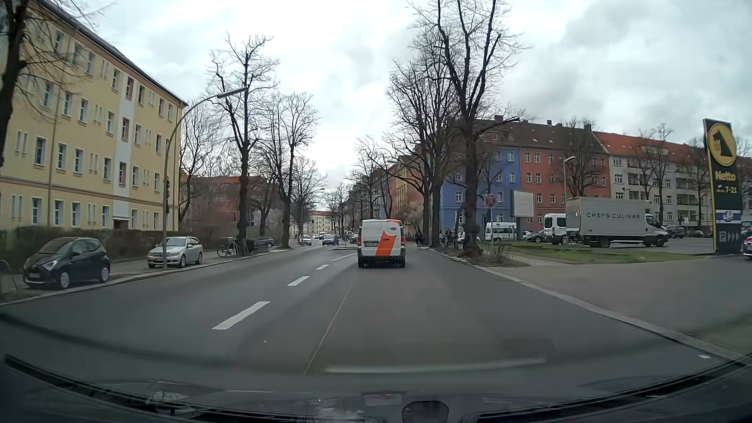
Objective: Follow the waypoints while adhering to traffic rules and regulations
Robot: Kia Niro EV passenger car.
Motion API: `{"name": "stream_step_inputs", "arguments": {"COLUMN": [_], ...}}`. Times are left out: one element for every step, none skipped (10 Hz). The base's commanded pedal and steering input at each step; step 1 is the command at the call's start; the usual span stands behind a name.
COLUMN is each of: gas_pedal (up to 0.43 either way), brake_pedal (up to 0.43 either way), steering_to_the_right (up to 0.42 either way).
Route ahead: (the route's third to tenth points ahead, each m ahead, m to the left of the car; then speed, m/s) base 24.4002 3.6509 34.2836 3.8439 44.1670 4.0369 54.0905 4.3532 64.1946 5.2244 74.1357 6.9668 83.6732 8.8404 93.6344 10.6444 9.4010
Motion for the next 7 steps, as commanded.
{"name": "stream_step_inputs", "arguments": {"gas_pedal": [0.047, 0.047, 0.047, 0.047, 0.039, 0.02, 0.0], "brake_pedal": [0.018, 0.012, 0.012, 0.012, 0.012, 0.012, 0.012], "steering_to_the_right": [0.002, 0.003, 0.002, 0.002, 0.003, 0.002, 0.003]}}
